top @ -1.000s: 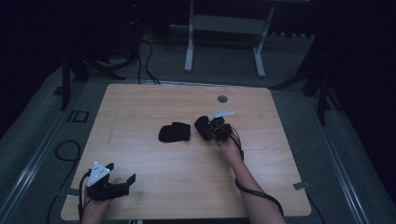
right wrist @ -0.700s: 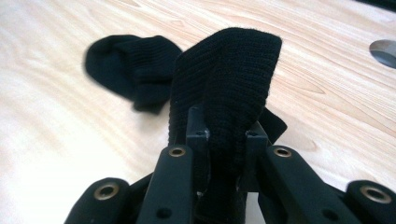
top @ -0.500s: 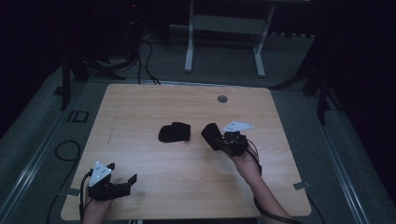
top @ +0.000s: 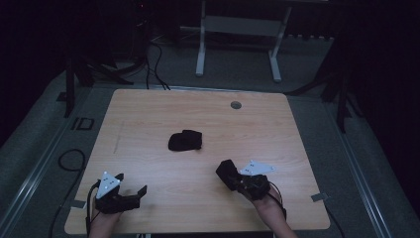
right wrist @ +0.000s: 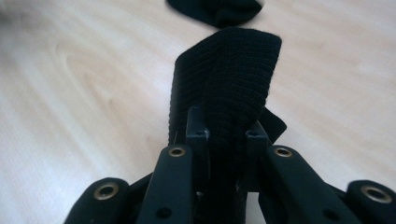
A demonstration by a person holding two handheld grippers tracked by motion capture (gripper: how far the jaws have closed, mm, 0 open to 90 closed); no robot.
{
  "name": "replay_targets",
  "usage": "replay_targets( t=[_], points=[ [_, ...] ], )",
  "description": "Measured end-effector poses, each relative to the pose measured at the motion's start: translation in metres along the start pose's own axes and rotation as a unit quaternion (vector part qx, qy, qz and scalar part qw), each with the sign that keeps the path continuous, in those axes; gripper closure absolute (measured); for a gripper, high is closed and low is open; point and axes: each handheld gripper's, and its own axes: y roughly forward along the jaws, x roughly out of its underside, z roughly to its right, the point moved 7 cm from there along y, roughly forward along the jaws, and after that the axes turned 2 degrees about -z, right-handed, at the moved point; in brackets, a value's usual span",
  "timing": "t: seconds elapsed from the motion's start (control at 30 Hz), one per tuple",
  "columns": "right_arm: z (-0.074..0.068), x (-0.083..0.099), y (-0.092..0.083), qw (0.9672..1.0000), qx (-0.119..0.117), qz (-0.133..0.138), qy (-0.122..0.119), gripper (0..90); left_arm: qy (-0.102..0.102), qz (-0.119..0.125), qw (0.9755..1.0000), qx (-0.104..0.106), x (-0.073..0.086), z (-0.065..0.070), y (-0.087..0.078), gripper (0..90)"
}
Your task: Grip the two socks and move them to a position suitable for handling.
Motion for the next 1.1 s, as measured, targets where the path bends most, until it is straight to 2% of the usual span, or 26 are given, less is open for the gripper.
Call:
replay_targets(
  t=[0.13,0.23,0.3,0.4,0.5,0.57,0.63,0.7,0.83,0.9,0.97,1.03,1.1],
  points=[
    [-0.002,0.019,0.01,0.9993,0.001,-0.021,0.031,78.7,0.004,-0.002,1.0,0.004,0.0,0.002,0.002,2.4],
    [-0.003,0.028,0.016,0.9991,0.013,-0.03,0.027,78.3,0.004,-0.002,1.0,0.005,-0.001,0.003,0.002,2.4],
    [-0.003,0.033,0.022,0.9988,0.006,-0.037,0.031,78.0,0.004,-0.001,1.0,0.005,-0.001,0.002,0.001,2.4],
    [-0.002,0.041,0.029,0.9983,0.014,-0.051,0.024,76.9,0.001,0.0,1.0,0.009,-0.001,0.002,0.0,2.4],
    [-0.001,0.042,0.029,0.9985,0.011,-0.044,0.032,76.0,0.0,0.002,1.0,0.008,-0.001,0.001,0.0,2.4],
    [-0.001,0.042,0.029,0.9983,0.013,-0.044,0.034,72.2,0.0,0.002,0.9999,0.01,-0.001,0.001,-0.001,2.4],
    [-0.001,0.041,0.028,0.9979,0.008,-0.048,0.043,61.0,0.001,0.003,1.0,0.009,-0.001,0.002,-0.001,2.4],
    [-0.001,0.04,0.026,0.9976,0.009,-0.052,0.044,49.9,0.001,0.004,1.0,0.007,-0.002,0.002,-0.001,2.4],
    [0.0,0.036,0.007,0.9978,0.011,-0.039,0.053,35.8,0.004,0.007,0.9999,0.011,-0.003,0.006,-0.001,2.5],
    [0.003,0.032,-0.006,0.998,0.018,-0.028,0.053,31.8,0.01,0.005,0.9998,0.018,-0.003,0.011,0.0,2.5],
    [0.01,0.028,-0.019,0.9978,0.036,-0.015,0.054,30.9,0.019,0.0,0.9995,0.027,-0.004,0.018,0.001,2.5],
    [0.014,0.025,-0.025,0.9976,0.026,-0.008,0.064,30.6,0.026,-0.002,0.9989,0.038,-0.005,0.027,0.003,2.6],
    [0.016,0.023,-0.024,0.9974,0.017,-0.006,0.07,30.4,0.033,-0.005,0.9983,0.049,-0.007,0.036,0.005,2.6]
  ],
)
